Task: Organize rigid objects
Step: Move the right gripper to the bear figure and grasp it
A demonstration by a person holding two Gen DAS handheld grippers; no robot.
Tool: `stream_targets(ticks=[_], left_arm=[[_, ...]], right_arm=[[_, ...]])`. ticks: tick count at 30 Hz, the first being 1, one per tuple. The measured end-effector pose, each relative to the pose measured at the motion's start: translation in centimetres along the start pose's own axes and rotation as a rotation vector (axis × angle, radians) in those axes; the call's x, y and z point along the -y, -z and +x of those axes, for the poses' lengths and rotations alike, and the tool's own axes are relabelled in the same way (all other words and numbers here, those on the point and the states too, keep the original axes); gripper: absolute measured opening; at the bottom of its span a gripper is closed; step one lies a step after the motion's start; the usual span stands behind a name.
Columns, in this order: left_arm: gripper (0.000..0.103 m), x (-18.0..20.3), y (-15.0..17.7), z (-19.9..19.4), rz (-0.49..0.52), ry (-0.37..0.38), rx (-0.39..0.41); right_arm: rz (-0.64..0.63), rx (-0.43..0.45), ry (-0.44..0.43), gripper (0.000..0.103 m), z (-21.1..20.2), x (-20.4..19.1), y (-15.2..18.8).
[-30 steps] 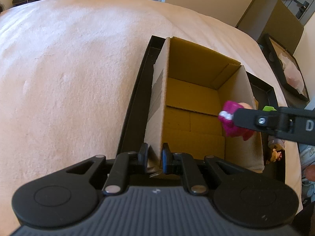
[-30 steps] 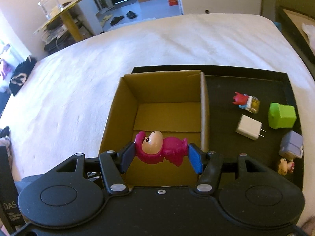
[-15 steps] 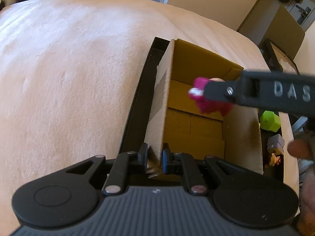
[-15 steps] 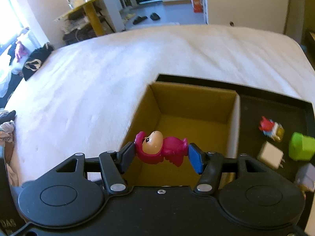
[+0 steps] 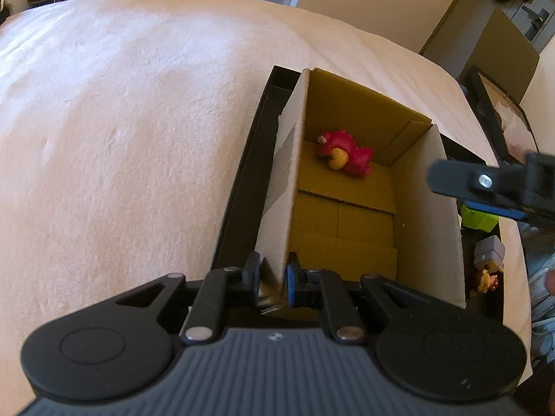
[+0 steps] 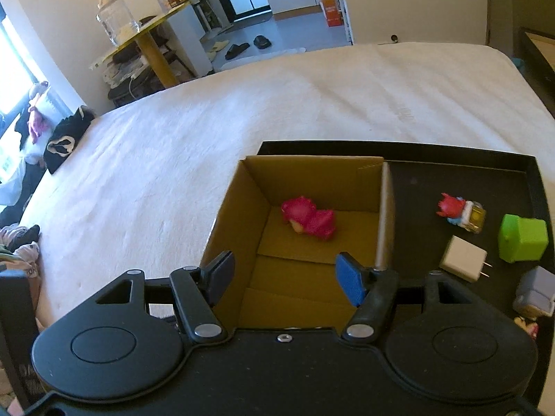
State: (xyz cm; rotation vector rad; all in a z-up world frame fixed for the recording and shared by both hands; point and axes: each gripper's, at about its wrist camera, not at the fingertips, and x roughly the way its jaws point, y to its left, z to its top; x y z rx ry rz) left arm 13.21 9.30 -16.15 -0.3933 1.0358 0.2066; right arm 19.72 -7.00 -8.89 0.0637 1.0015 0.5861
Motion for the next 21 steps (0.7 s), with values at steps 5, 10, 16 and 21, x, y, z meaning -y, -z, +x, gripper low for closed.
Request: stream_targets(ticks=[5, 10, 16, 21], left_arm=[[0.012, 0.2, 0.0, -0.1, 0.01, -0.017, 0.004], [0.013, 0.5, 0.0, -0.3, 0.013, -0.037, 0.006], [0.015, 0.7, 0.2, -0.8, 0.017, -0.065, 0.017], [0.021, 1.0, 0.2, -1.1, 0.031, -0.081, 0.026]], right_arm=[[0.024, 0.02, 0.016, 0.064, -1.3, 1.4, 1.1], [0.049, 0.036, 0.041, 0.064, -2.4, 2.7, 2.1], [0.083, 0.048, 0.068, 0.064, -3.2, 4.6, 3.2], [0.131, 0.06, 0.102, 0.064, -3.8, 6.5, 4.2]])
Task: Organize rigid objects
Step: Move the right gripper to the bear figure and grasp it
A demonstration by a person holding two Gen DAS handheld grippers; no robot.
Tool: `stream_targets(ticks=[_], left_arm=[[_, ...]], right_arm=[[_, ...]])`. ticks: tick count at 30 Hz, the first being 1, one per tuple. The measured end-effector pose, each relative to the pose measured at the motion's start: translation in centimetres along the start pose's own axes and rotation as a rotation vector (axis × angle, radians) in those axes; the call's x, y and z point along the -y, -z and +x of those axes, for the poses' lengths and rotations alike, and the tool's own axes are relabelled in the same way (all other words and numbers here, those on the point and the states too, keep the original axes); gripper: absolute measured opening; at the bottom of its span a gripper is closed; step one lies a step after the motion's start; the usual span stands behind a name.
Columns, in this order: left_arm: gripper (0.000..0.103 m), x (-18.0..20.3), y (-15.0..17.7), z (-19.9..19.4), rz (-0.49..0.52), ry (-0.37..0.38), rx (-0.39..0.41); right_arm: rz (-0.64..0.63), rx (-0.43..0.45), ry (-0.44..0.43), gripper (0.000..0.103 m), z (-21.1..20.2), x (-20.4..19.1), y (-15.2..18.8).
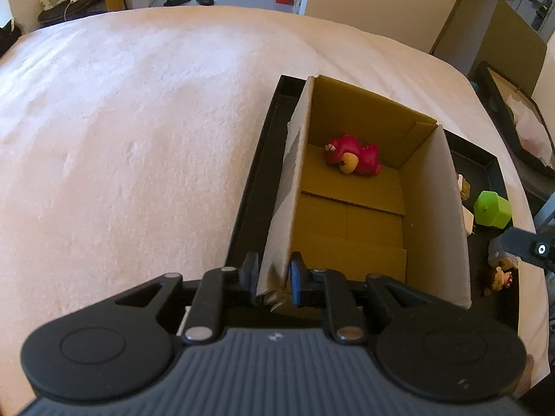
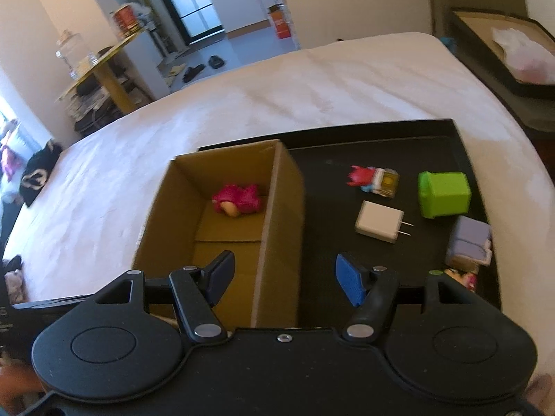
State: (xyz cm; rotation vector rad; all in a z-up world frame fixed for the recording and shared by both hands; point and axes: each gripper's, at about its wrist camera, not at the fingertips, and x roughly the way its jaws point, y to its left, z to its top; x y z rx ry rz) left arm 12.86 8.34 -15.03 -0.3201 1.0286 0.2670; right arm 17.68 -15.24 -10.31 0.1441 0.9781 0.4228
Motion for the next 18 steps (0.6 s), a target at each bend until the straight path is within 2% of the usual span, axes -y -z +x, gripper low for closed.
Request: stream_targets(ticks=[2, 7, 10, 13, 16, 18], left_arm=[[0.032, 0.1, 0.0, -0.1, -0.005, -0.01, 0.003], [0.043, 0.5, 0.1, -0.4, 0.009, -0.039, 0.017], [0.05, 1.0, 0.1, -0.6, 0.03, -0.054, 0.03], [0.056, 1.4, 0.1, -0.6, 0.045, -0.077, 0.035], [0.064, 1.7, 0.1, -0.5, 0.053, -0.094, 0.039], [0.068, 1.9, 0.1, -0.5, 0.057, -0.099, 0.041]], right_arm=[[0.016, 0.008, 0.032, 0.064, 0.0, 0.8, 0.3], [0.062, 0.035, 0.112, 0.065, 0.4, 2.9, 1.7], [0.091, 0.054, 0.147, 0.074, 0.7, 4.0, 2.5], [0.118, 0.064, 0.173, 0.074, 1.1, 4.9, 3.2], [0.149, 0.081, 0.22, 0.082, 1.3, 5.7, 3.7], [0.165, 0.095, 0.254, 0.082, 1.4, 6.1, 4.0]])
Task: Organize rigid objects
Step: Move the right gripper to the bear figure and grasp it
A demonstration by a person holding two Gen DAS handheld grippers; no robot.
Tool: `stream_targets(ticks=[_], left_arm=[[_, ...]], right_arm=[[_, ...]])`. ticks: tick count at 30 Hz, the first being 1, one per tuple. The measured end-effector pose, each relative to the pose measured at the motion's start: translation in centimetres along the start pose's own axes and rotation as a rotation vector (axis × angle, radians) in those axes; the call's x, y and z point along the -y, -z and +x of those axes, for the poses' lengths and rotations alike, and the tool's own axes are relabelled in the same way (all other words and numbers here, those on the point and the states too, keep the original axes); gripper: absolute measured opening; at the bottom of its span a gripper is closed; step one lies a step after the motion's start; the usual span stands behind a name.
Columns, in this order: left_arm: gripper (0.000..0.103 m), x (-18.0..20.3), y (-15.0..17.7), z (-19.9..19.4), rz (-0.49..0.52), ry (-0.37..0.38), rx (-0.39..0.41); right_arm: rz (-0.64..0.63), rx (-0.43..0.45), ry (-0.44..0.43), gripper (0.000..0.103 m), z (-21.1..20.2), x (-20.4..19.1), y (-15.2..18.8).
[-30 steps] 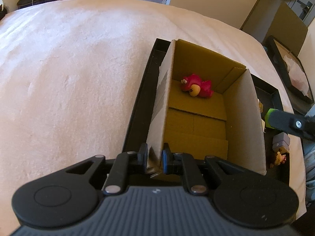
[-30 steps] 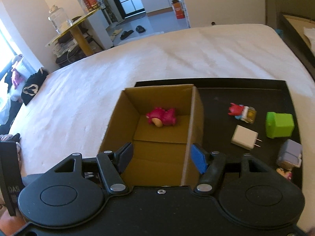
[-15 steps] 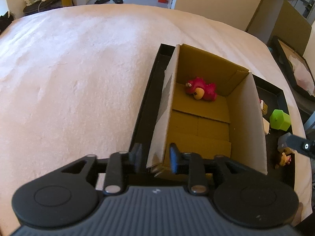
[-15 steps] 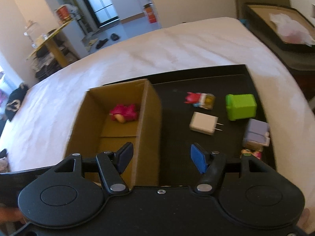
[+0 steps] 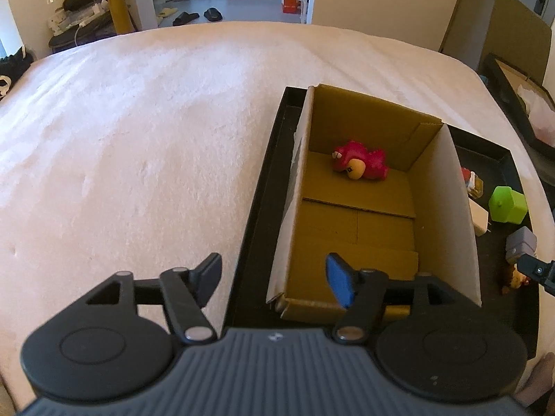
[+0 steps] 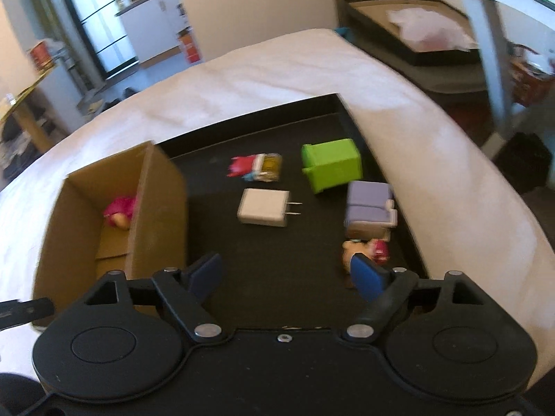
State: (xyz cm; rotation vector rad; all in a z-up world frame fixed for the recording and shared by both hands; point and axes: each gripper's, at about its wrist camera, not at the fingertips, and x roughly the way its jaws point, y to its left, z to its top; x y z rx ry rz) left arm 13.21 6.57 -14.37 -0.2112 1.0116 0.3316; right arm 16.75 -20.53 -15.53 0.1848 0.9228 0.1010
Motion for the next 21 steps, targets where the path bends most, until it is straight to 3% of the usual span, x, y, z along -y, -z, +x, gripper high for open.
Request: stream_targets(ticks=[9, 18, 21], left_arm=[[0.075, 1.2, 0.0, -0.1, 0.042, -0.042, 0.023], [0.078, 2.2, -0.2, 0.0, 0.076, -0.078, 0.044], [0.078, 2.3, -0.4, 0.1, 0.072, -0.094, 0.041]], right_arm=[[0.105, 0.018, 0.125, 0.082, 1.8, 2.4, 0.9], [0.142, 0.007, 0.167, 0.08, 3.4, 3.3, 0.5], [0.132, 0.016, 0.171, 0.074, 3.8, 3.4, 0.5]])
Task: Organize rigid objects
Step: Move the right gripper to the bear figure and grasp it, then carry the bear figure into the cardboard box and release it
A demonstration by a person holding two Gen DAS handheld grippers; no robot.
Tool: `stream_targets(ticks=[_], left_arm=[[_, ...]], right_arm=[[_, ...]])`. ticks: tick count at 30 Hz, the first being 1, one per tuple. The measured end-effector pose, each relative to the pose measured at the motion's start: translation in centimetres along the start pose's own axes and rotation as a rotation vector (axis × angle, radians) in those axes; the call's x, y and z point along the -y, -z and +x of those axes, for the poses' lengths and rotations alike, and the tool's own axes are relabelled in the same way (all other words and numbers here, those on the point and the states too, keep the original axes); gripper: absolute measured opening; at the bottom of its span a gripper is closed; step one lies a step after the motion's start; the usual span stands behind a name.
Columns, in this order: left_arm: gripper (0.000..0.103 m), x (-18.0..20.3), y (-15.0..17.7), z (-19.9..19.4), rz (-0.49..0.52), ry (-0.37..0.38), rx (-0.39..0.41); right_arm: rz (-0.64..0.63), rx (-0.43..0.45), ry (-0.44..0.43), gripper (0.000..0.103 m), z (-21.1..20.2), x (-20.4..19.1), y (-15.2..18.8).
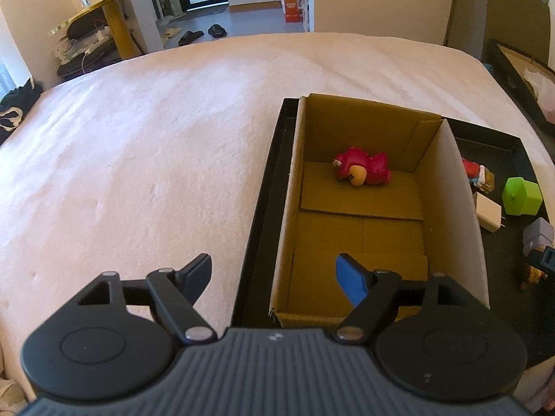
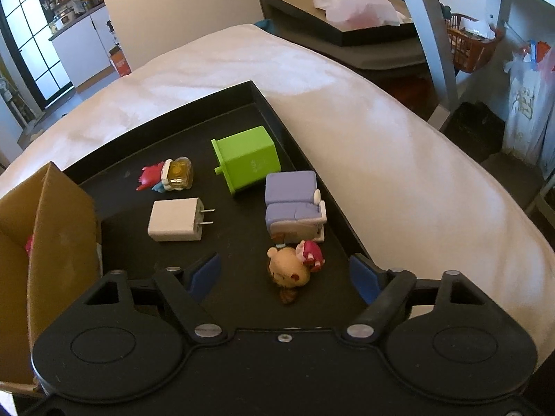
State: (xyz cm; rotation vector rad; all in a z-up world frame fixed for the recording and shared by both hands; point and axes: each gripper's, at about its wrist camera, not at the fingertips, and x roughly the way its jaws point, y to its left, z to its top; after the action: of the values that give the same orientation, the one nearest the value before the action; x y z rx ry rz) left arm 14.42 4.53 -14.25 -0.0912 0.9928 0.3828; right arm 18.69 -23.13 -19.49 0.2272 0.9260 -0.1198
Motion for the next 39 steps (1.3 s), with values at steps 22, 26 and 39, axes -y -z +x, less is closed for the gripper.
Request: stream_targets(ticks=[22, 26, 39], left_arm=[[0.078, 0.1, -0.2, 0.3, -0.019, -0.023, -0.01], [0.078, -0.3, 0.0, 0.0, -0.037, -0.019, 0.001], [0.077, -1.2, 0.1, -1.1, -0.074, 0.018, 0.058]], right_arm=[[-0.042, -0.02, 0.029, 0.043, 2.0, -0.6, 0.6], [-0.052, -0.002, 0.006, 0.043, 1.2, -0.8, 0.5], [-0.137, 0.01, -0.127, 0.043, -2.3, -2.9, -0.4]])
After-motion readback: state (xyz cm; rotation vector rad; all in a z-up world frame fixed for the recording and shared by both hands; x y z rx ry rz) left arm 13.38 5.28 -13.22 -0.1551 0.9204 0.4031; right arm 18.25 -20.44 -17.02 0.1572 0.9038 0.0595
